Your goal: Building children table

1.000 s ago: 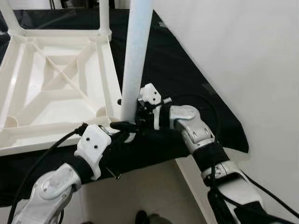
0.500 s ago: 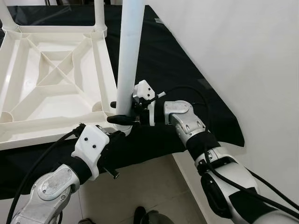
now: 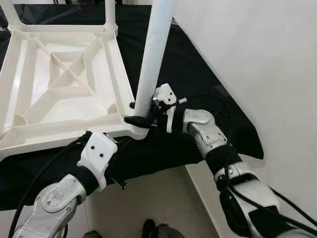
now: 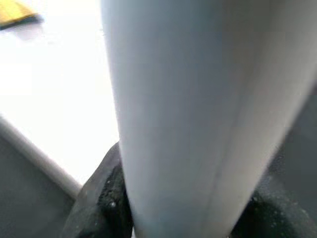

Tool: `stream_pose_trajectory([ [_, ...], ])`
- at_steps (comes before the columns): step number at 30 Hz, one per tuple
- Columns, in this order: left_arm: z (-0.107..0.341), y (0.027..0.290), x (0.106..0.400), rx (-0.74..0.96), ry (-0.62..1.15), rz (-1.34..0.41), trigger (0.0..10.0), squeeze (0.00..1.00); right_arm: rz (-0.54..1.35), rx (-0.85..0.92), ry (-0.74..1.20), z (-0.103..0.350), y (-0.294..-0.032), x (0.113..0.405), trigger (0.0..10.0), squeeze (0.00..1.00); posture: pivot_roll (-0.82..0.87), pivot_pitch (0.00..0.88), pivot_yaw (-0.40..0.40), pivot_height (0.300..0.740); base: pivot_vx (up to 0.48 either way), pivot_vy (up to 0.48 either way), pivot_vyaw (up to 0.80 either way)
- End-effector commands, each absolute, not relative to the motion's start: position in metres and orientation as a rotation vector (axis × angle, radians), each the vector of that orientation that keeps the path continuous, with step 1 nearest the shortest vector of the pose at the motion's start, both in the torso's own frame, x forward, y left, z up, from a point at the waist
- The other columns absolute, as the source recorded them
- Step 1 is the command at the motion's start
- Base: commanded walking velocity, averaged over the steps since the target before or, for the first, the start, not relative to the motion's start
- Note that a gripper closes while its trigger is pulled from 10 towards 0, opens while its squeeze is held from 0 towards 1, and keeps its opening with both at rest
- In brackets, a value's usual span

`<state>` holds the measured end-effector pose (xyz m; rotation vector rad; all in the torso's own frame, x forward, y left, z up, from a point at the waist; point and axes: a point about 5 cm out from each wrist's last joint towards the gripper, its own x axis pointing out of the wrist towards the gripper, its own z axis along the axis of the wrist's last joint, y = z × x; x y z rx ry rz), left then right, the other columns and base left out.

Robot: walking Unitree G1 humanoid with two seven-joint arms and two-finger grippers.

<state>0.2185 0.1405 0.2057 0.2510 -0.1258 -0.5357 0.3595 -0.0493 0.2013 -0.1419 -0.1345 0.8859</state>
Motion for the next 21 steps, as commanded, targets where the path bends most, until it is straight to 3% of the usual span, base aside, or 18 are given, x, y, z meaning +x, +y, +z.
stream_pose_trajectory([
  [1, 0.201, 0.137, 0.218, 0.238, -0.111, -0.568, 10.0, 0.00, 0.709, -0.235, -0.011, 0.169, -0.048, 0.343, 0.0, 0.00, 0.09, 0.257, -0.182, 0.740, 0.000, 0.000, 0.00],
  [5, 0.202, 0.135, 0.221, 0.228, -0.119, -0.579, 10.0, 0.00, 0.733, -0.265, -0.055, 0.170, -0.032, 0.329, 0.0, 0.00, 0.07, 0.229, -0.163, 0.740, 0.000, 0.000, 0.00],
  [10, 0.202, 0.134, 0.224, 0.227, -0.123, -0.580, 10.0, 0.00, 0.765, -0.240, -0.054, 0.173, -0.032, 0.338, 0.0, 0.00, 0.08, 0.214, -0.172, 0.740, 0.000, 0.000, 0.00],
  [11, 0.202, 0.135, 0.224, 0.228, -0.126, -0.578, 10.0, 0.00, 0.797, -0.210, -0.053, 0.175, -0.031, 0.340, 10.0, 0.00, 0.08, 0.212, -0.178, 0.740, 0.000, 0.000, 0.00],
  [13, 0.202, 0.135, 0.224, 0.228, -0.126, -0.578, 10.0, 0.00, 0.797, -0.210, -0.053, 0.175, -0.031, 0.340, 10.0, 0.00, 0.08, 0.212, -0.178, 0.740, 0.000, 0.000, 0.00],
  [14, 0.202, 0.138, 0.224, 0.235, -0.127, -0.564, 10.0, 0.00, 1.049, -0.140, -0.154, 0.193, -0.022, 0.334, 10.0, 1.00, 0.08, 0.207, -0.175, 0.740, 0.000, 0.000, 0.00],
  [16, 0.202, 0.139, 0.224, 0.238, -0.128, -0.558, 10.0, 0.00, 1.196, -0.121, -0.221, 0.203, -0.019, 0.329, 10.0, 1.00, 0.09, 0.208, -0.173, 0.740, 0.000, 0.000, 0.00],
  [18, 0.203, 0.138, 0.224, 0.237, -0.129, -0.561, 10.0, 0.00, 1.228, -0.131, -0.233, 0.207, -0.019, 0.325, 10.0, 1.00, 0.09, 0.209, -0.172, 0.740, 0.000, 0.000, 0.00],
  [19, 0.203, 0.137, 0.223, 0.236, -0.129, -0.566, 10.0, 0.00, 1.272, -0.168, -0.244, 0.211, -0.020, 0.323, 10.0, 0.36, 0.09, 0.212, -0.171, 0.740, 0.000, 0.000, 0.00],
  [20, 0.203, 0.137, 0.223, 0.236, -0.129, -0.566, 10.0, 0.00, 1.272, -0.168, -0.244, 0.211, -0.020, 0.323, 10.0, 0.36, 0.09, 0.212, -0.171, 0.740, 0.000, 0.000, 0.00],
  [21, 0.202, 0.135, 0.223, 0.234, -0.127, -0.574, 10.0, 0.00, 1.348, -0.221, -0.254, 0.218, -0.022, 0.322, 10.0, 0.00, 0.09, 0.217, -0.173, 0.740, 0.000, 0.000, 0.00],
])
